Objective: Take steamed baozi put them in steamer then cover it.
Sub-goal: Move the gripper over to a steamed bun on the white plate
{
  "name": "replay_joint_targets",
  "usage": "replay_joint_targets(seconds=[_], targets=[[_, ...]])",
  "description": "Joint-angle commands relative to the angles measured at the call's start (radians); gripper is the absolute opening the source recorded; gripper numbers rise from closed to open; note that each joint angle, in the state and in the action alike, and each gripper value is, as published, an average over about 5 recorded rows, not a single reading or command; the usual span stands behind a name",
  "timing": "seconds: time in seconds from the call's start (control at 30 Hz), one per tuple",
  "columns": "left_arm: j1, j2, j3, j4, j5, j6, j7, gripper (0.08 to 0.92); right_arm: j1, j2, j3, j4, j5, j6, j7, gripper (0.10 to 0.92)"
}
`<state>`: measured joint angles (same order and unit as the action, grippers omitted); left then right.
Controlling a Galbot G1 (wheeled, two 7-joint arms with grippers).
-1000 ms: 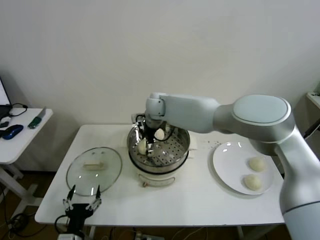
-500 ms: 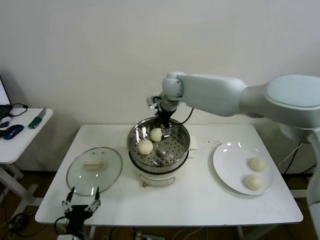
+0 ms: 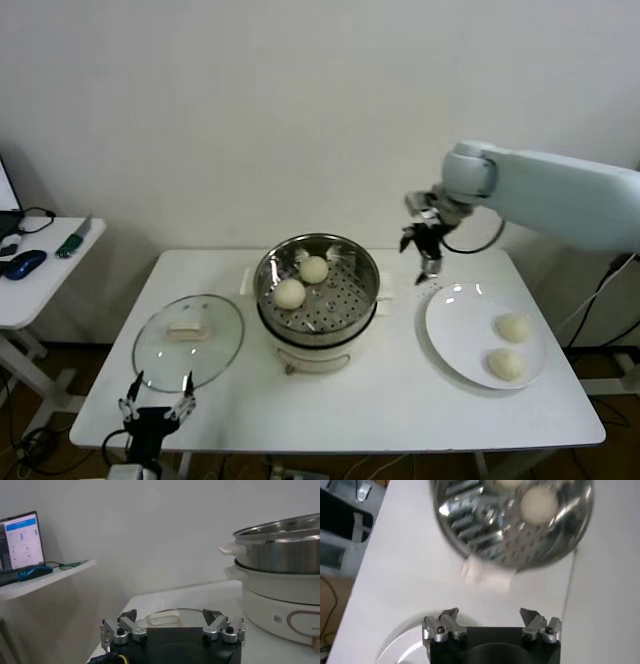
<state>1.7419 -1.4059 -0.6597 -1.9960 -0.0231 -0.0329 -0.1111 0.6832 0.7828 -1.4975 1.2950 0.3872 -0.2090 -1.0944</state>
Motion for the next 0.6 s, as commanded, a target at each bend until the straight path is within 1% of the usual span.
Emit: replay_joint_targets(seconds=[0.03, 0.2, 0.6], targets=[[0.007, -0.001, -0.005, -0.003, 0.012, 0.005, 0.001, 0.823, -0.213, -0.276, 0.111, 0.068, -0.232, 0.036, -0.020, 0.823], [0.021, -0.006, -0.007, -0.008, 0.030, 0.009, 0.000, 0.823, -0.376, -0.290, 0.239, -0.016, -0.326, 0.077, -0.032, 0.823], [0.012, -0.025, -0.002, 0.002, 0.060, 0.015, -0.003, 0.823, -0.569, -0.282, 0.382, -0.071, -0.386, 0.083, -0.038, 0.823]])
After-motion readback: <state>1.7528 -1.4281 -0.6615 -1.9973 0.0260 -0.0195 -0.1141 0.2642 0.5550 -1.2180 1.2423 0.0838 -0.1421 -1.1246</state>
